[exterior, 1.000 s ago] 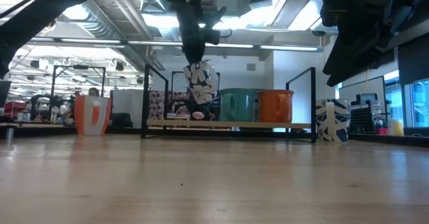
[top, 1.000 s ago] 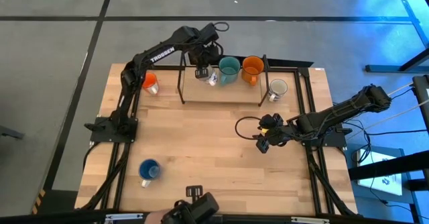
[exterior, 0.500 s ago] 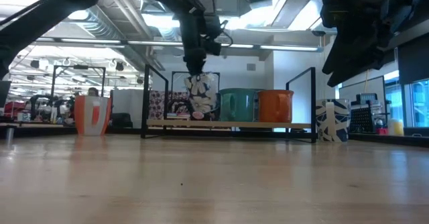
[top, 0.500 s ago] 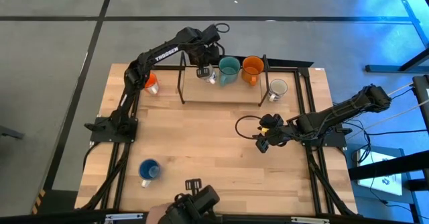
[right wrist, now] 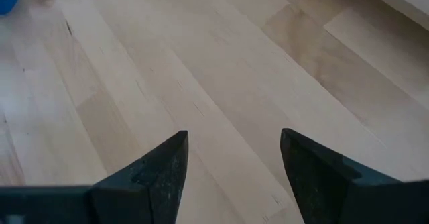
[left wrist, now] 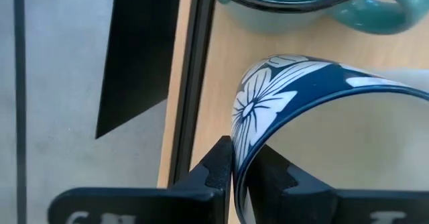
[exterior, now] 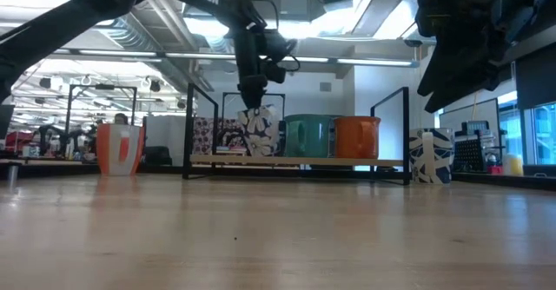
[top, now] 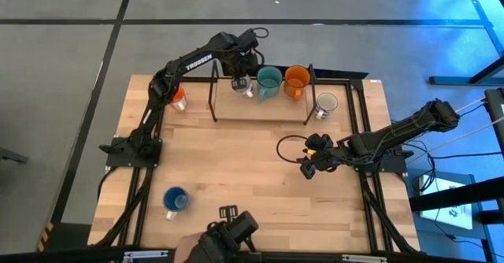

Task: Place coffee mugs
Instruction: Put the bottom blue-white mug on the shelf, then put the blue-white mug on the shelf

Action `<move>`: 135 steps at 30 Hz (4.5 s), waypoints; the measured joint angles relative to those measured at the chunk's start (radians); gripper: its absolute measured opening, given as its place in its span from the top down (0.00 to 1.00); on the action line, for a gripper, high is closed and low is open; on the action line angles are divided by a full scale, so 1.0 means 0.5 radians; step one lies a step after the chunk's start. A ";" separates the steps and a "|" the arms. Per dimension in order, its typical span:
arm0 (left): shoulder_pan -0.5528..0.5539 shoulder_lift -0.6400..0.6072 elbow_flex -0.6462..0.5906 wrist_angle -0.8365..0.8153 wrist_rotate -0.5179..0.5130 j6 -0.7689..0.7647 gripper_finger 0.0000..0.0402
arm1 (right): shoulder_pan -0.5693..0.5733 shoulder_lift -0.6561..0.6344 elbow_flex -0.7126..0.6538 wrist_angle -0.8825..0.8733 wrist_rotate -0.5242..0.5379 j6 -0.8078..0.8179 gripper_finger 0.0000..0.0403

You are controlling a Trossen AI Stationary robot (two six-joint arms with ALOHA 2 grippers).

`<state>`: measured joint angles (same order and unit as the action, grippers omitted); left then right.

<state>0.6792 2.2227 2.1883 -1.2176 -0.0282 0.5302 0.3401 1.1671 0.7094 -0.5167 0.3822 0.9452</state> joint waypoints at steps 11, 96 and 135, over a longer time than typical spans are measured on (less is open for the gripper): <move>-0.002 0.009 -0.001 0.154 0.064 0.008 0.87 | 0.000 0.000 0.000 0.004 -0.001 0.008 0.45; -1.150 -2.151 -2.144 1.047 -0.264 -1.516 0.70 | -0.763 -0.389 0.766 -1.322 0.132 -0.455 0.45; -1.150 -2.138 -2.145 1.059 -0.293 -1.460 0.70 | -1.822 0.099 0.153 -0.737 -0.286 -2.802 0.45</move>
<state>0.1043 1.1538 1.1156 -0.6880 -0.1745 -0.1997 -0.5709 1.2169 0.7858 -0.8851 0.2393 -0.4559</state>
